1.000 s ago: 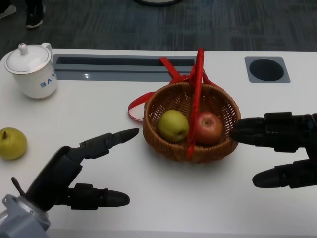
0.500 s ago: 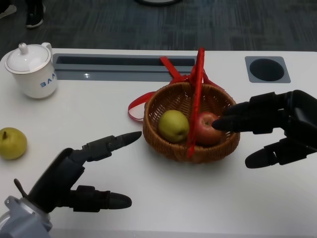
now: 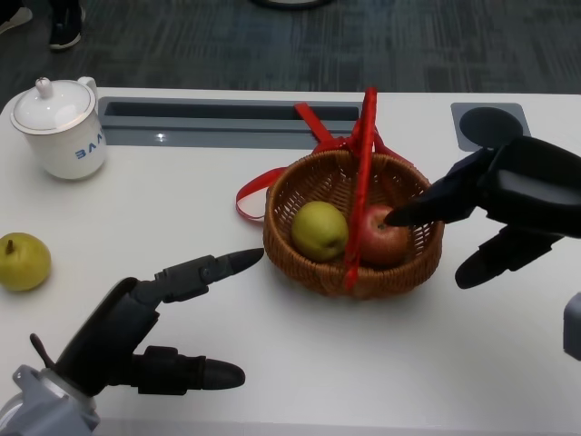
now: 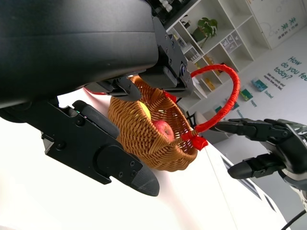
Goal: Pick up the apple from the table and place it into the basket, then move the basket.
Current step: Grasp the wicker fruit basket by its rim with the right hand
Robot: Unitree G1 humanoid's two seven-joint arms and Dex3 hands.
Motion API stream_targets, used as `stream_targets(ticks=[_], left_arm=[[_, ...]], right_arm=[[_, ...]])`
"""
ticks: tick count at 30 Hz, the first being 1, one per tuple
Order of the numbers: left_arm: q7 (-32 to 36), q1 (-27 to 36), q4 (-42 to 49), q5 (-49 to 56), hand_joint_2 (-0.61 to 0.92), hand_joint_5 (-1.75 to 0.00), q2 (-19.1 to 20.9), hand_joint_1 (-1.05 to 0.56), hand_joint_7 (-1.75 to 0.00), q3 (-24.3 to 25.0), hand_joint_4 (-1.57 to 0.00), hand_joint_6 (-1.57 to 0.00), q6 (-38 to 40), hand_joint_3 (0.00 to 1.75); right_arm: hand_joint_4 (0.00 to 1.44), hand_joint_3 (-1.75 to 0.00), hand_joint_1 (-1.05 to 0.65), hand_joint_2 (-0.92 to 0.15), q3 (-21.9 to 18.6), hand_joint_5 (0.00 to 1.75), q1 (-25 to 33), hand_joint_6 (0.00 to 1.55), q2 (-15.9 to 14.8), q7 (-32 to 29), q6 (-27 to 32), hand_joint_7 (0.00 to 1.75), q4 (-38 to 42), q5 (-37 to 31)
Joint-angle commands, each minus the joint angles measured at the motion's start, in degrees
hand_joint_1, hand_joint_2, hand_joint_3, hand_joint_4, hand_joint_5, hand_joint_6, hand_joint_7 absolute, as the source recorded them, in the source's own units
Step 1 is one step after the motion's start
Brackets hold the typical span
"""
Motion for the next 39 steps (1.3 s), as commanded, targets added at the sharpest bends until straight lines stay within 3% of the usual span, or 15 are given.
stream_targets(ticks=[1,10,17,23,29,34,39], left_arm=[[-0.04,0.23,-0.44,0.05,0.72,0.0,0.38,-0.53,0.0,0.47,-0.56,-0.54,-0.2,0.0],[0.4,0.01,-0.46,0.48,0.71,-0.01,0.03,-0.53,-0.01,0.54,-0.57,-0.55,-0.59,0.0],[0.79,0.5,-1.57,0.88,0.73,0.0,-0.18,-0.54,0.0,0.96,-0.56,-0.55,0.04,0.01],[1.0,1.48,-2.5,0.53,0.73,0.0,-0.52,-0.52,0.0,1.52,-0.56,-0.56,0.07,0.0],[1.32,1.83,-2.48,0.59,0.72,-0.01,-1.37,-0.49,-0.01,1.98,-0.58,-0.57,-0.77,0.0],[2.12,1.95,-2.31,1.02,0.72,-0.01,-2.12,-0.47,-0.01,2.34,-0.59,-0.58,-1.95,0.0],[3.25,2.2,-2.21,1.74,0.73,-0.01,-2.74,-0.47,-0.01,2.61,-0.61,-0.59,-2.99,0.0]], right_arm=[[0.85,-0.01,-0.82,-0.75,3.58,0.01,-2.78,0.75,-1.81,-1.2,1.11,0.01,1.21,-2.97],[0.66,0.0,-0.97,-0.78,11.74,0.0,-8.02,0.58,-1.53,0.97,4.01,0.0,5.77,-5.71],[0.49,0.0,-0.97,-0.71,14.9,0.0,-10.06,0.48,0.26,4.97,6.24,0.0,9.73,-3.89],[0.4,0.0,-0.92,-0.69,21.05,0.01,-12.6,0.45,2.35,2.87,10.87,0.0,11.19,-9.77],[0.62,-0.01,-0.76,-0.72,27.59,0.05,-13.88,0.63,4.0,-9.0,10.7,0.03,12.31,-16.9],[0.82,-0.01,-0.74,-0.75,33.26,0.07,-14.41,0.79,5.61,-18.16,10.96,0.04,14.11,-21.97],[1.01,-0.01,-0.61,-0.8,37.04,0.1,-14.85,0.96,6.69,-27.39,9.72,0.05,16.58,-24.32]])
